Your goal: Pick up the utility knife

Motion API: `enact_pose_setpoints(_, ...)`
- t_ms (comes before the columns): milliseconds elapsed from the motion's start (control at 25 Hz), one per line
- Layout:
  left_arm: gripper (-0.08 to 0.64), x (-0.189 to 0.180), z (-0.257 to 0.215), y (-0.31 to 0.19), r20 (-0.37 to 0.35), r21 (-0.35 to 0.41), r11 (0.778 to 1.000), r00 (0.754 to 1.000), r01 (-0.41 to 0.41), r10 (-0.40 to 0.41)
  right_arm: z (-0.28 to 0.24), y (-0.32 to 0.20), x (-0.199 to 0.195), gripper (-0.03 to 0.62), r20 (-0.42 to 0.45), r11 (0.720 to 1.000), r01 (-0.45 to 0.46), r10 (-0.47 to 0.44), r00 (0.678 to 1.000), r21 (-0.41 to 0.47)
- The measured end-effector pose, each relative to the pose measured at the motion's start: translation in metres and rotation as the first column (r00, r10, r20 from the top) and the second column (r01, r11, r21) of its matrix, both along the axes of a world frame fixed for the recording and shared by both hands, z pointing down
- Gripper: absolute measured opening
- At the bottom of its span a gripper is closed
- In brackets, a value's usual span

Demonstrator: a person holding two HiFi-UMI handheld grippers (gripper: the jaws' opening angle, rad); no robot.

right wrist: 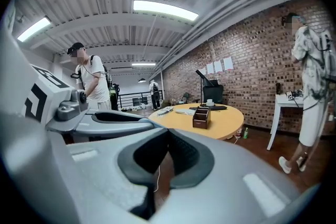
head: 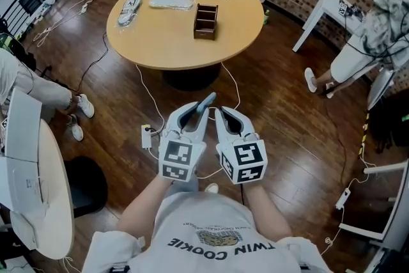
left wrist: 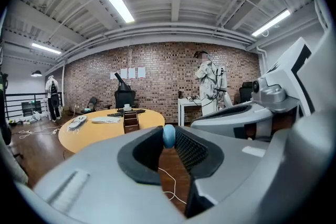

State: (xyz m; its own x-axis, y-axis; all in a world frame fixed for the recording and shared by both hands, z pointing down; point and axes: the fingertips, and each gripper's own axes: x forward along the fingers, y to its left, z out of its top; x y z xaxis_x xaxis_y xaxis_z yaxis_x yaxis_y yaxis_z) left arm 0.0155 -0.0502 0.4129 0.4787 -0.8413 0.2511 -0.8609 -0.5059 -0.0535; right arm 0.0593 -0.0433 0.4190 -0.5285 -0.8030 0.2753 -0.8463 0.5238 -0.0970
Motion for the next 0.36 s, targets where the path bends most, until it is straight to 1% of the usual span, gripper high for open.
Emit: enact_pose_setpoints(360,0.074,0.004,0.000,0.023,0.000,0.008,1.000,1.000,0.006,-0.006,0.001,0.022,0.004,0.002,0.000,1.000,0.004,-0.004,1.000,0.007)
